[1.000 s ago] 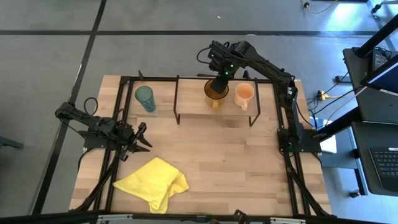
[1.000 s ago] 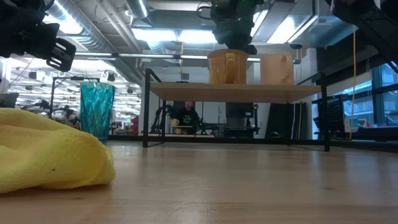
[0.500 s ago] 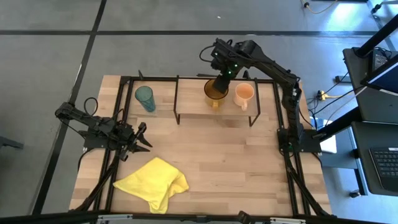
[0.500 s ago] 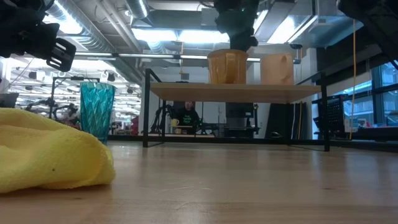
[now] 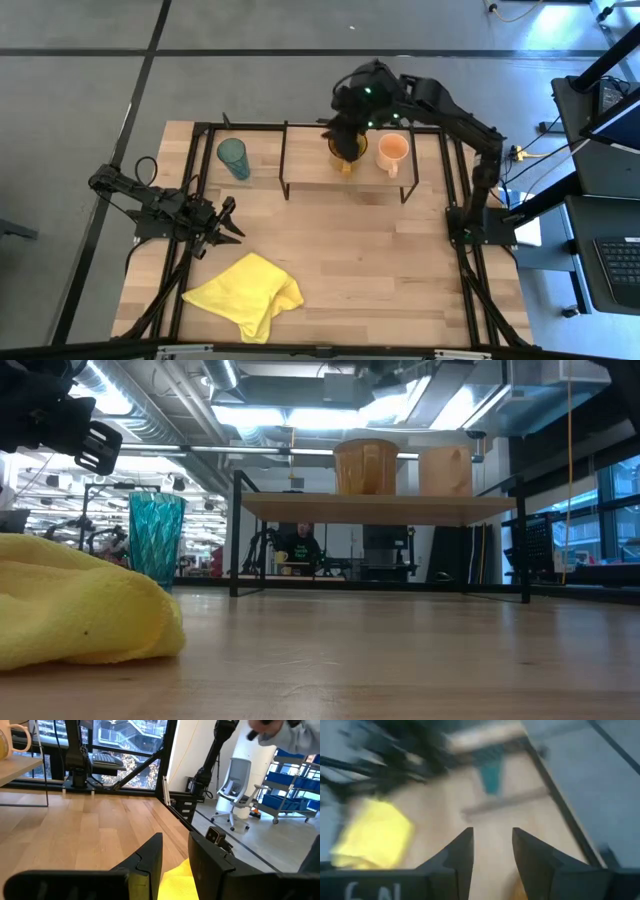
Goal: Stack small to large cups/mugs on shelf
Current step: Put the blue glass on the shelf
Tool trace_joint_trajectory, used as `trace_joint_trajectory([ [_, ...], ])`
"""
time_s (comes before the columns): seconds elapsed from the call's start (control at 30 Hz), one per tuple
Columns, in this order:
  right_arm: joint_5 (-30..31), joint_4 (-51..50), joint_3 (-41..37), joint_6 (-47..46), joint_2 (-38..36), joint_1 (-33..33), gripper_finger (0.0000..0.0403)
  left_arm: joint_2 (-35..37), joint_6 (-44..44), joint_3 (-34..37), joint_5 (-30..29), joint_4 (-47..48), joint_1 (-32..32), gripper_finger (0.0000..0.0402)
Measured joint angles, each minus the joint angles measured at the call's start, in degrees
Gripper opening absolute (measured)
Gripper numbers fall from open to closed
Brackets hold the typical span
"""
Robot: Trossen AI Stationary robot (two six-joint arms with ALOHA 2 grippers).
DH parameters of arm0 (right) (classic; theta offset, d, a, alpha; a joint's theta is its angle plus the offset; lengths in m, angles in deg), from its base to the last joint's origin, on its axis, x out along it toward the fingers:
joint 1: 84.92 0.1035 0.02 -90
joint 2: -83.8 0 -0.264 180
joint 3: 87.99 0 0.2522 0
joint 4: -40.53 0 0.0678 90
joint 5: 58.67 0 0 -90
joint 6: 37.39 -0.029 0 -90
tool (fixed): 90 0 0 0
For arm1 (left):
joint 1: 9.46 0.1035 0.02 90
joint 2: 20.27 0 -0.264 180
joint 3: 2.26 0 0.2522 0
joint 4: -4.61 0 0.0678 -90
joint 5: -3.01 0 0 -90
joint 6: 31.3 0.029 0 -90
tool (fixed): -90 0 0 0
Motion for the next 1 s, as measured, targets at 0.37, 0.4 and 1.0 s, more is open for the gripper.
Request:
trace_joint_trajectory([
  [0.37,0.6,-6.4,-2.2,-17.4,-0.4,17.6,0.0135,0.0,0.0,0.0,0.0,0.0,0.0,0.0087],
  [0.4,2.6,-7.2,-2.9,-19.1,-0.4,19.1,0.0135,0.0,0.0,0.0,0.0,0.0,0.0,0.0087],
  [1.0,3.9,76.8,-32.7,-31.1,-0.3,34.1,0.0135,0.0,0.0,0.0,0.0,0.0,0.0,0.0087],
])
